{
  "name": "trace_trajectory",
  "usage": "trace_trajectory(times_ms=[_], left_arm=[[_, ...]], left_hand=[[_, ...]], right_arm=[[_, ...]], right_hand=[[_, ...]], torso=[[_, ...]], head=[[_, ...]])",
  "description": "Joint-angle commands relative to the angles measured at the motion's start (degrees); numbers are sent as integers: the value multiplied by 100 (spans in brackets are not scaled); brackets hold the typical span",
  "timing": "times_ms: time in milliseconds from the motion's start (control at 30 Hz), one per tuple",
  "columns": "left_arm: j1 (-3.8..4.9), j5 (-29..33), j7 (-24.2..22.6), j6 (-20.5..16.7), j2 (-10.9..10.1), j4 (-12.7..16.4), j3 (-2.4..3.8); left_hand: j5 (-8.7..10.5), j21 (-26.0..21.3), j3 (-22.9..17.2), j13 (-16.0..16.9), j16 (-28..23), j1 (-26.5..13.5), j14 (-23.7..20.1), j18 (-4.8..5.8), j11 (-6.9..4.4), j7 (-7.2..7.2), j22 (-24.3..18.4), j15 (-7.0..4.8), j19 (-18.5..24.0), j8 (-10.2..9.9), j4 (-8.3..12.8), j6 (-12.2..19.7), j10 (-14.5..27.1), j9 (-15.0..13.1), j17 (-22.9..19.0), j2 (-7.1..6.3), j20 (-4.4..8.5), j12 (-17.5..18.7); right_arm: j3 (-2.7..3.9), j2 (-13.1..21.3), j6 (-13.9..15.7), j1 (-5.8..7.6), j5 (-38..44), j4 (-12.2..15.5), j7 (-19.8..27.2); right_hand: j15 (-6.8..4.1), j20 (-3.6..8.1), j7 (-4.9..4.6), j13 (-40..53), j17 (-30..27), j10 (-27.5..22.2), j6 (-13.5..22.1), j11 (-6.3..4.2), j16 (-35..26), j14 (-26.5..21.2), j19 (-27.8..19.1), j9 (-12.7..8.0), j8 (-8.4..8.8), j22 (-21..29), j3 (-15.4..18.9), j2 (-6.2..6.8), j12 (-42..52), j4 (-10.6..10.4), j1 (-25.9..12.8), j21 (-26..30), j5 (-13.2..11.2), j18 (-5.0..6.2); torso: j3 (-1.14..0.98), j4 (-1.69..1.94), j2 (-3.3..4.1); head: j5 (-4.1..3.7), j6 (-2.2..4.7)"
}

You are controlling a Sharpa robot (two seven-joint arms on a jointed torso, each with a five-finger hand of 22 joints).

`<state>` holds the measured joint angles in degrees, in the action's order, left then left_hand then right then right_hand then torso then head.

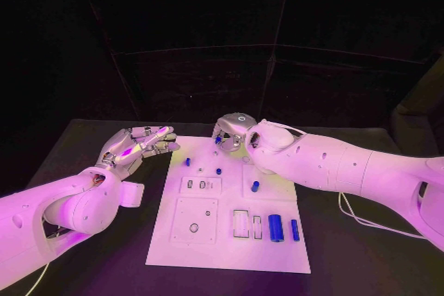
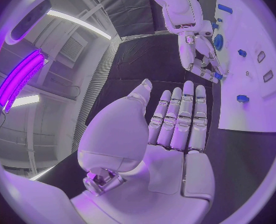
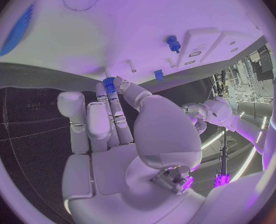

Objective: Assemble the parts on the task board

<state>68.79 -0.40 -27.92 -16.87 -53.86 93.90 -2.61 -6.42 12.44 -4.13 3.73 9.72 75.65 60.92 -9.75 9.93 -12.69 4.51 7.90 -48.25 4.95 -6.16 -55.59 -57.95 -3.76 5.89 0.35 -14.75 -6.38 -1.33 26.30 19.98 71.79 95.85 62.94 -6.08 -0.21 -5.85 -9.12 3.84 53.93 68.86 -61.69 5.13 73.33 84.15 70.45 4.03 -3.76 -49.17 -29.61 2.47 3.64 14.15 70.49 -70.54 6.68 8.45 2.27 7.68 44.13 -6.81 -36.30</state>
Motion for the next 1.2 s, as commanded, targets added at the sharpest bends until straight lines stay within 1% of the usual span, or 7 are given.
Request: trace_trajectory(times_ms=[33,433,633,733,933,1133,1200], left_arm=[[10,-26,-14,74,-4,5,5],[10,-26,-10,72,-10,2,5],[10,-26,-13,70,-13,3,5],[10,-26,-14,69,-14,2,5],[10,-26,-13,68,-15,-5,5],[10,-26,-8,70,-12,-10,5],[10,-26,-5,70,-12,-10,5]], left_hand=[[10,-38,3,-5,-32,-53,3,-84,44,-45,-9,22,-53,-15,18,-3,11,9,-5,-20,-5,37],[16,-43,7,-6,-38,-52,5,-84,45,-44,-13,23,-56,-21,26,-1,15,9,-5,-20,-6,45],[20,-46,8,-6,-40,-48,7,-85,44,-42,-15,23,-58,-25,33,0,17,8,-5,-19,-6,50],[20,-46,8,-6,-40,-48,7,-85,44,-42,-15,23,-58,-25,33,0,17,8,-5,-19,-6,50],[20,-46,8,-6,-40,-48,7,-85,44,-42,-15,23,-58,-25,33,0,17,8,-5,-19,-6,50],[20,-46,8,-6,-40,-48,7,-85,44,-42,-15,23,-58,-25,33,0,17,8,-5,-19,-6,50],[20,-46,8,-6,-40,-48,7,-85,44,-42,-15,23,-58,-25,33,0,17,8,-5,-19,-6,50]], right_arm=[[-11,7,-38,-6,74,0,-106],[-11,74,-25,-6,109,77,-141],[-10,128,30,-6,110,152,-133],[-10,162,46,-6,110,198,-121],[-10,182,24,-7,111,238,-104],[-10,151,-1,-7,122,219,-107],[-10,141,-11,-6,123,207,-132]], right_hand=[[28,-15,8,3,9,-1,-16,-11,26,34,-33,0,-15,3,9,43,22,-37,6,-24,37,-70],[27,-16,10,0,6,-14,-12,-11,27,32,-32,-1,-12,-1,16,66,16,-44,-2,-27,38,-71],[27,-16,10,0,6,-14,-12,-11,27,32,-32,-1,-12,-1,16,66,16,-44,-2,-27,38,-71],[26,-16,11,1,13,-14,-13,-11,31,33,-30,0,-13,-6,17,70,17,-47,-5,-30,39,-72],[25,-17,13,1,8,-14,-15,-12,33,30,-30,0,-13,-7,34,102,19,-71,-30,-32,36,-72],[25,-17,14,1,11,-18,-10,-12,36,30,-33,-1,-10,-2,41,115,17,-81,-40,-30,34,-71],[31,-19,10,-6,-11,-61,18,-4,29,24,-45,-6,2,17,52,143,2,-101,-58,-21,23,-69]], torso=[[2,5,3],[2,6,6],[1,11,6],[4,11,7],[2,14,7],[11,27,7],[13,26,6]], head=[[-9,-2],[-16,-10],[-21,-4],[-22,-4],[-29,-6],[-38,-9],[-40,-7]])
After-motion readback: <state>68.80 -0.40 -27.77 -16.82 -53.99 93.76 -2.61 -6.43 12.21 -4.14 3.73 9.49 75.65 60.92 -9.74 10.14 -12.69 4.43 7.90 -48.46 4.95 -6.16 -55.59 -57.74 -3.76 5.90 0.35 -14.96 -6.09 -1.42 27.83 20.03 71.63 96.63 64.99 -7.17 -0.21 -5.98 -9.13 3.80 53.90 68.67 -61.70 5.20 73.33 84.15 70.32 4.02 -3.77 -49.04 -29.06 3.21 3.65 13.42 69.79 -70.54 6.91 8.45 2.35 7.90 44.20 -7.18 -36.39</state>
